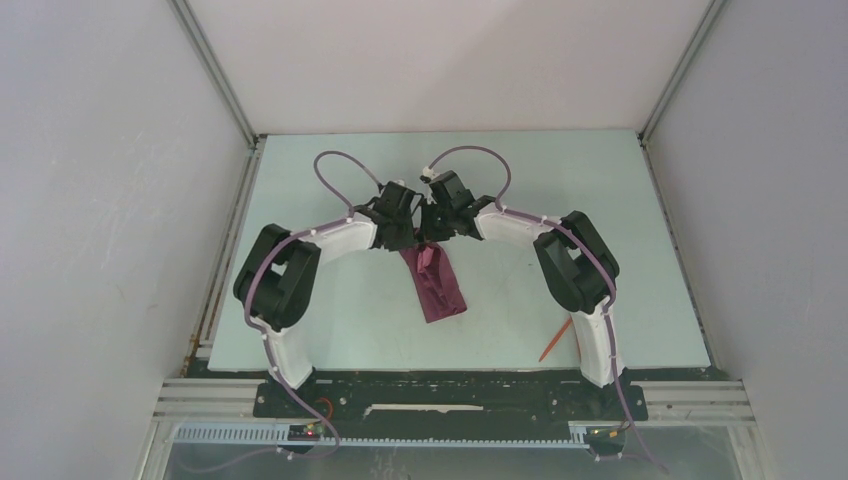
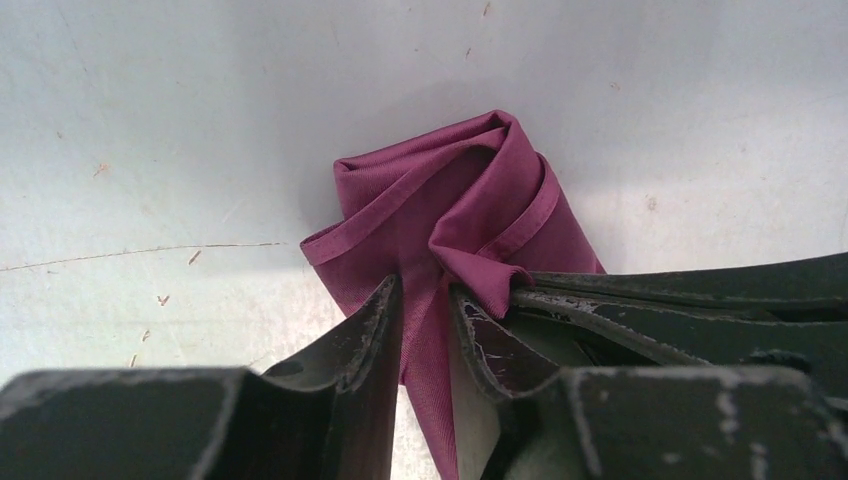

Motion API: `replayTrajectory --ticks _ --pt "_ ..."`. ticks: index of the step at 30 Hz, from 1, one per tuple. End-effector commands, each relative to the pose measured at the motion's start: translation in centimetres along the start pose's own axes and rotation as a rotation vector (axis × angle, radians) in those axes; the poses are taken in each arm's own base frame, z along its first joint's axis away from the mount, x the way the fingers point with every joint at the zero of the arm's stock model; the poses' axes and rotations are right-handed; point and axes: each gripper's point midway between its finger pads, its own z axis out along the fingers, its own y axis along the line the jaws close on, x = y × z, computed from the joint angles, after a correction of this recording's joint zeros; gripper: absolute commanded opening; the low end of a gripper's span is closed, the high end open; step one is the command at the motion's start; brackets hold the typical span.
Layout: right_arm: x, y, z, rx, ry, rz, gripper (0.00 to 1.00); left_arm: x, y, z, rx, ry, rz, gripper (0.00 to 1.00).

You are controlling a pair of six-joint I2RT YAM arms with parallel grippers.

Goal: Fold the napkin into a case and place the utensils inside
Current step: Stuff the top corner of the smaller-rectangle-folded napkin into the folded napkin.

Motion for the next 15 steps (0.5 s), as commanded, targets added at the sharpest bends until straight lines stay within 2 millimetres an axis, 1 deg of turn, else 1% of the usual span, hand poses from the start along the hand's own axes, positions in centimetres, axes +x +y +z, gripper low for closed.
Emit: replayTrajectory --ticks 1,6,7,12,15 --pt "-3.0 1.9 -1.9 -0.047 -0.074 0.000 0.00 -0.8 -0.7 0.1 -0.010 -0.021 0.041 0.29" --pt "-2.9 2.0 -1.8 -0.049 -0.071 0.000 0.00 -0.8 -0.4 0.4 -0.028 -0.014 0.050 0.25" --pt "-2.9 2.0 -1.9 -0.049 -0.070 0.001 0.00 -0.8 -0.4 0.3 -0.030 -0.014 0.052 0.23" --pt "-2.5 2.1 -1.9 -0.059 -0.054 0.008 0.00 -1.6 -0.4 -0.3 -0.035 -0.043 0.046 0.01" --pt "-2.1 2.5 -2.1 -0.083 -0.047 0.024 0.00 -2.2 -0.6 -0.8 -0.010 -0.083 0.018 0.00"
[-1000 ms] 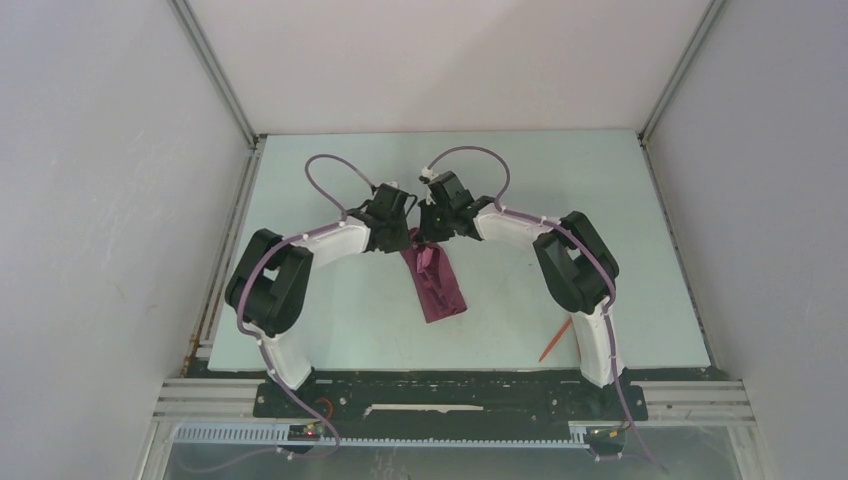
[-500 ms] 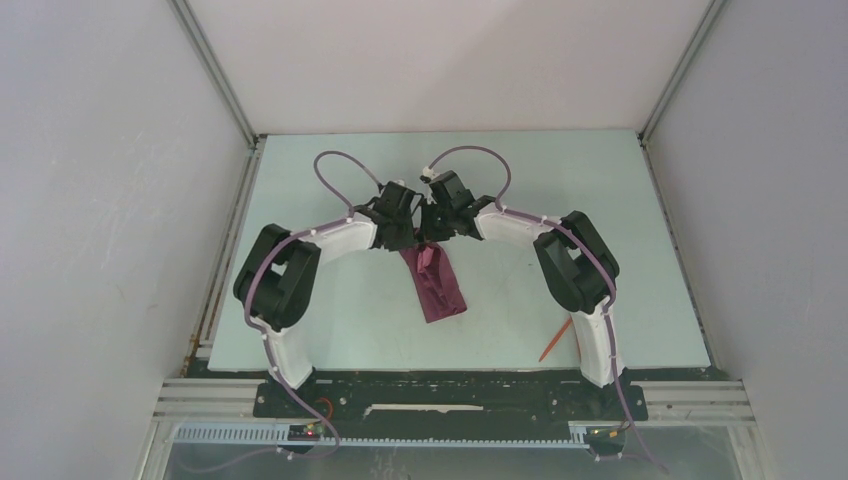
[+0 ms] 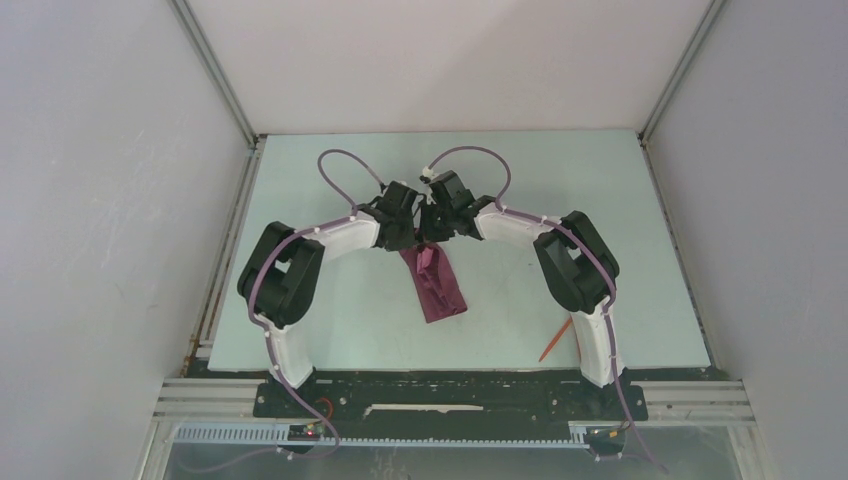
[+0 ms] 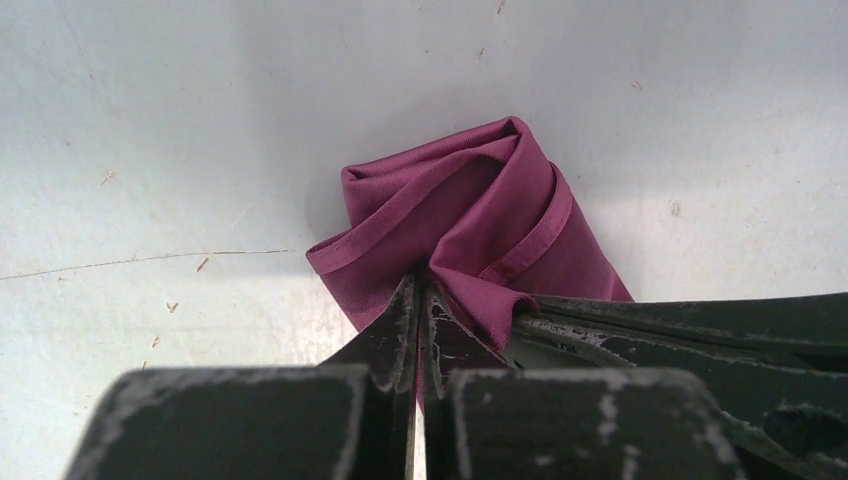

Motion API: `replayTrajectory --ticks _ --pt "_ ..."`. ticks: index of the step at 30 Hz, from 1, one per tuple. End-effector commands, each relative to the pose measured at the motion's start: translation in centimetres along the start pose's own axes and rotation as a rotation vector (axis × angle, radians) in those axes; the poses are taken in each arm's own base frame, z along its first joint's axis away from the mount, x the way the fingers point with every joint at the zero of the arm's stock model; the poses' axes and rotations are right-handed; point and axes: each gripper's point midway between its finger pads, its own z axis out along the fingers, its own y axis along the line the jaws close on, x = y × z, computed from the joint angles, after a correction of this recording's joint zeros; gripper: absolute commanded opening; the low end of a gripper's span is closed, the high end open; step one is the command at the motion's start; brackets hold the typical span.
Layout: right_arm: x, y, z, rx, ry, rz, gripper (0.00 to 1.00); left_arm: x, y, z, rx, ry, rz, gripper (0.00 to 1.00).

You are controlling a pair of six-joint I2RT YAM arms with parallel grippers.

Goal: Fold the napkin into a case and place the utensils inside
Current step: Stuff the top corner of the smaller-rectangle-folded napkin into the folded napkin.

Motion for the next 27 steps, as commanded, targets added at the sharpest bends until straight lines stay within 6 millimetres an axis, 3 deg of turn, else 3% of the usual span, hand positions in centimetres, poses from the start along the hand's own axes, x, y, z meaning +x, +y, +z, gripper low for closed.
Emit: replayTrajectory --ticks 1,10,20,23,27 --pt "-2.1 2.4 -2.0 -0.081 -0.052 0.026 0.00 -2.7 -1.0 -1.6 0.040 -0.109 -0.029 0.00" --pt "-0.3 2.8 -0.9 -0.151 -0.027 0.100 0.00 -3.3 -0.9 -2.7 0.119 -0.172 -0.089 0.00" --pt "0.6 1.9 -0.7 -0.180 -0.008 0.154 0.00 -2.2 -0.5 -3.0 0.198 -0.150 -0.082 0.00" --pt "-0.6 2.0 -2.0 -0.210 -0.032 0.179 0.00 -1.3 -0.6 -3.0 0.179 -0.129 -0.047 0.16" --pt "-1.9 2.2 -2.9 -0.255 -0.058 0.200 0.00 -0.2 -0.3 -2.6 0.146 -0.118 -0.046 0.28"
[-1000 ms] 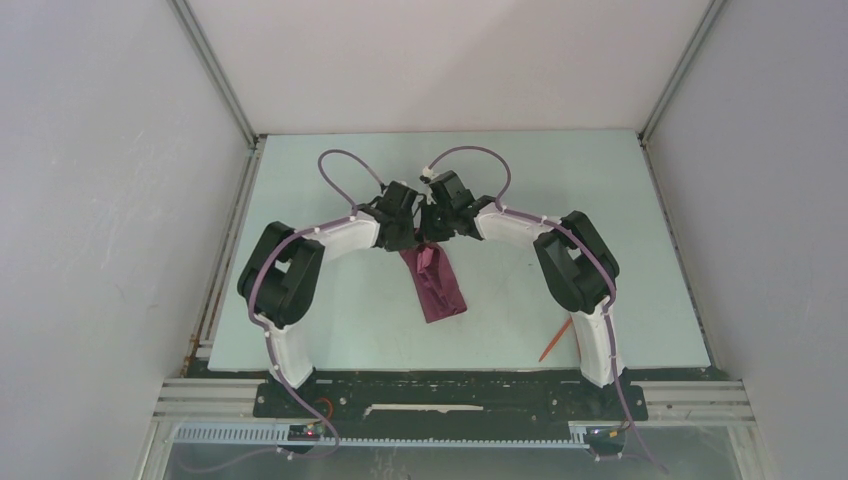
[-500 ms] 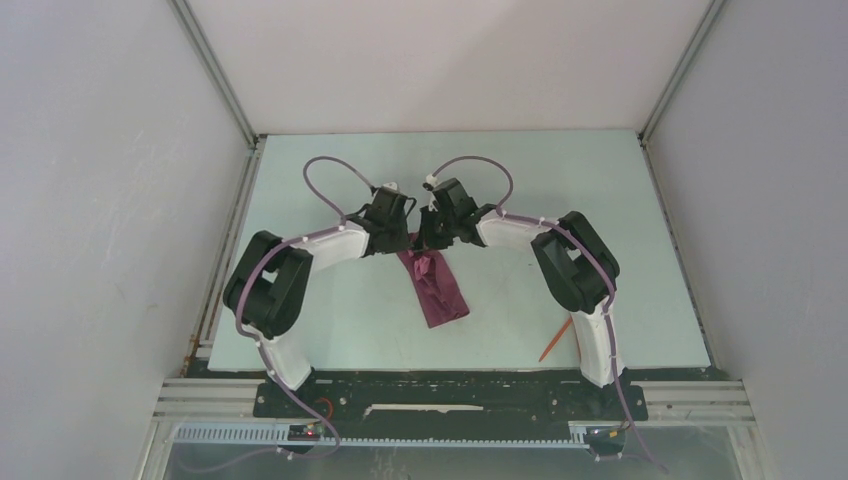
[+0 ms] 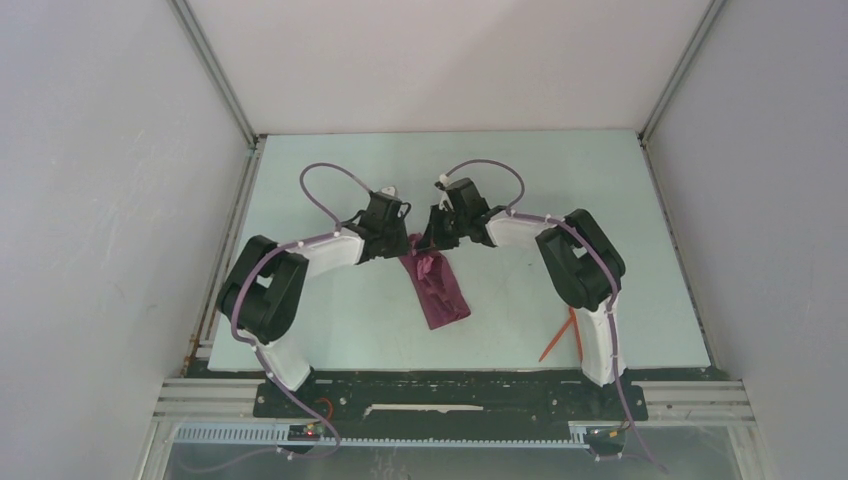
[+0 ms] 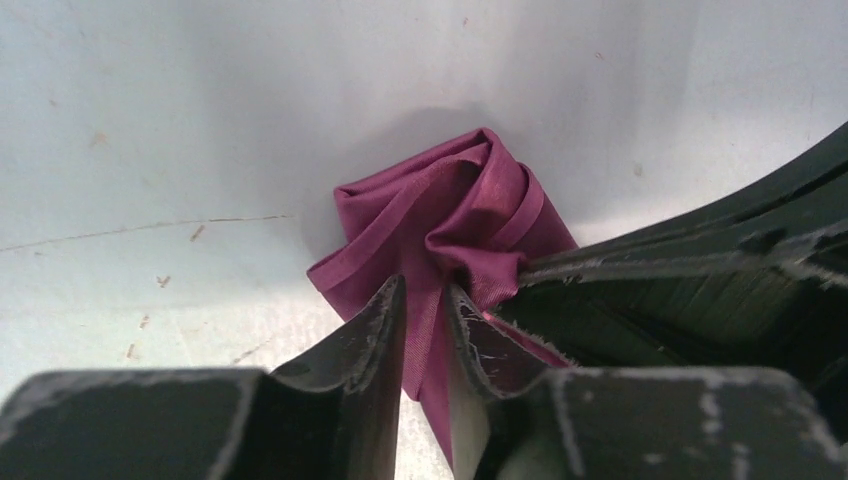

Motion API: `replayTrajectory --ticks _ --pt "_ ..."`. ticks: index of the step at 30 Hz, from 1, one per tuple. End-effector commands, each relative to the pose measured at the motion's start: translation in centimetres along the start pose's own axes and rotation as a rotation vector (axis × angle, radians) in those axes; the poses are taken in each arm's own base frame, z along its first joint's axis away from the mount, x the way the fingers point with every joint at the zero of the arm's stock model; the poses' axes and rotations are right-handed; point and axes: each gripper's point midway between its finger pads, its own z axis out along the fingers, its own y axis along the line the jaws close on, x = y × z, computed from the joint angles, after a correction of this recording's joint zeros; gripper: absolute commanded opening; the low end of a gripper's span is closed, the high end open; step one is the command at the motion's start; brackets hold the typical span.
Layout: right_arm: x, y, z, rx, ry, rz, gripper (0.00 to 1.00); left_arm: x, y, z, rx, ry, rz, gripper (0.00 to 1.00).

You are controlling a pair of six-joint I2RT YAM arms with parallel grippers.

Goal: Fold the napkin into a case and place the utensils inside
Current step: Stuff the top corner of the smaller-rectangle-folded napkin into the folded napkin.

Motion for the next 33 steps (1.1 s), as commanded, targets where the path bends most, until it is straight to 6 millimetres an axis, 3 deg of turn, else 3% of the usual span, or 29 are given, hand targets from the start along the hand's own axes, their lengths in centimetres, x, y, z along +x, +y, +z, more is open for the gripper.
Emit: replayTrajectory --ticks 1,13,21,29,33 --pt "-3.3 3.1 -2.8 -0.102 -0.083 0.003 0.00 -0.6 -1.0 -1.1 0.018 -0.041 0.028 0.30" --pt "-4.0 3.8 -3.2 -0.131 -0.100 0.015 0.00 0.0 -0.2 0.2 -0.117 0.015 0.114 0.31" --pt "-3.9 3.5 -3.0 -0.121 -0.097 0.016 0.00 0.6 -0.8 0.8 -0.149 0.041 0.171 0.35" --pt "-3.9 3.3 -3.1 -0.112 -0.098 0.014 0.00 0.8 -0.3 1.5 -0.213 0.063 0.215 0.25" --pt "-3.9 3.2 -3.1 -0.103 -0.101 0.009 0.00 1.2 -0.4 1.5 -0.216 0.076 0.233 0.32"
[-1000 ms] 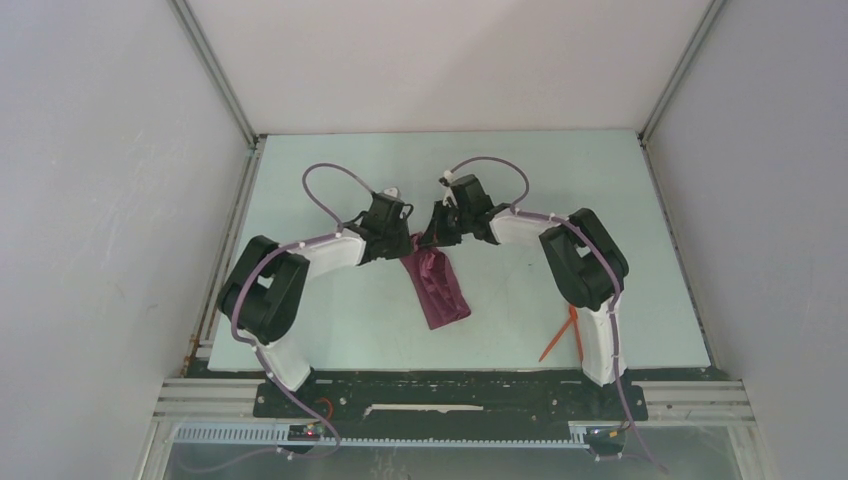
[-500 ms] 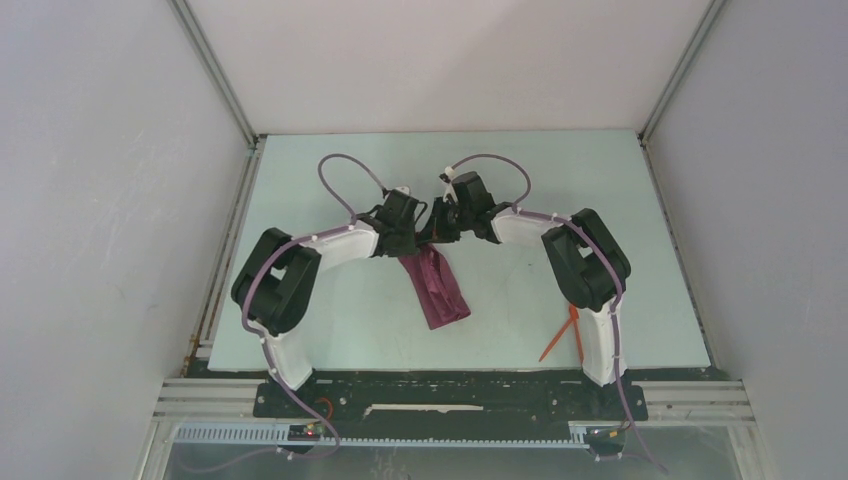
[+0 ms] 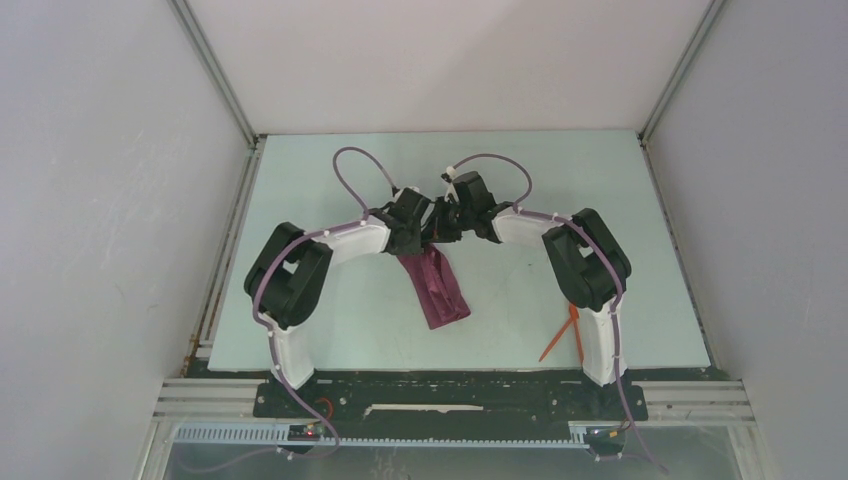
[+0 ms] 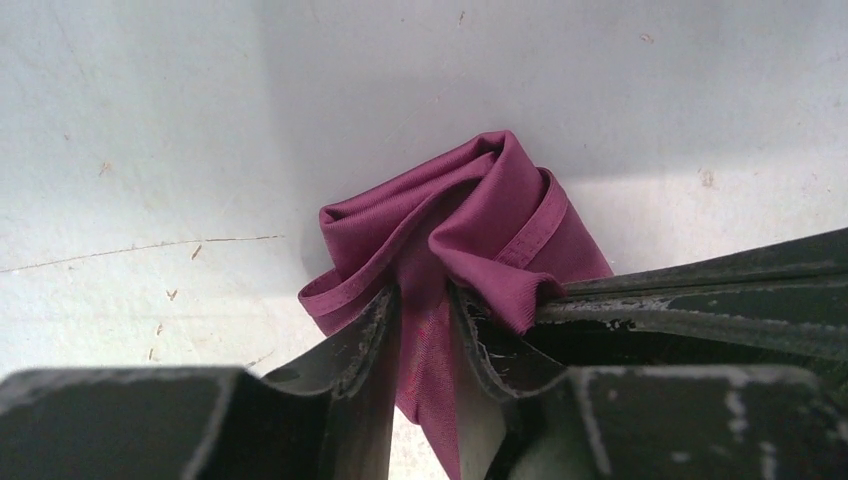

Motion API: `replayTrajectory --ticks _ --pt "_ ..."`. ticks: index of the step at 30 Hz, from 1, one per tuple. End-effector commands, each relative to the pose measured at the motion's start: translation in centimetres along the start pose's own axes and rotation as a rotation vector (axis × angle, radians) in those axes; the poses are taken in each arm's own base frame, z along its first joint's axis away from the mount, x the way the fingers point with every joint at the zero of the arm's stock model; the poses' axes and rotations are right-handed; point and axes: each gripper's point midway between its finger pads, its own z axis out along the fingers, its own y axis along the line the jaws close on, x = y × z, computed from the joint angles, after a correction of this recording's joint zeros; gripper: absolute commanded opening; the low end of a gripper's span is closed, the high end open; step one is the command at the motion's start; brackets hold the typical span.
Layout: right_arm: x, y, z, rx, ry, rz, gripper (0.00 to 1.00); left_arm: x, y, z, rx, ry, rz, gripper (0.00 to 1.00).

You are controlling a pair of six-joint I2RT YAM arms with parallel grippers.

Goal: Fold the napkin into a case and place the utensils inside
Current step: Stuff the top corner of the smaller-rectangle-folded napkin into the folded napkin.

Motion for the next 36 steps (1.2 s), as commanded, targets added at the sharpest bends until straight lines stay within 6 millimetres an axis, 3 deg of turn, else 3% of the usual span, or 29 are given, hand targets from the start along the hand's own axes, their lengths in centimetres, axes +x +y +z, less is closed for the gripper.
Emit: replayTrajectory --ticks 1,6,10,15,20,29,36 --pt "-1.9 2.5 -1.7 -0.045 -0.058 -0.035 0.00 0.4 0.1 0.1 -0.032 0.011 0.044 0.33" --pt "-2.0 2.4 -1.7 -0.046 -0.059 -0.035 0.00 0.8 0.4 -0.3 -0.051 0.000 0.085 0.35" --pt "-2.0 2.4 -1.8 -0.045 -0.060 -0.034 0.00 1.5 0.5 0.5 -0.061 0.025 0.099 0.32" --pt "-2.0 2.2 -1.8 -0.033 -0.061 -0.036 0.00 1.2 0.7 0.8 -0.084 0.018 0.110 0.19" --pt "-1.6 2.3 -1.7 -0.033 -0.049 -0.034 0.00 -0.4 0.4 -0.5 -0.074 -0.037 0.097 0.00" --pt "0.2 3.2 -0.8 -0.076 0.008 -0.020 0.00 -2.8 -0.2 -3.4 0.043 -0.164 0.028 0.00" --pt "1.7 3.5 0.4 -0.125 0.040 -0.009 0.00 -3.0 0.2 -3.4 0.096 -0.172 -0.025 0.00"
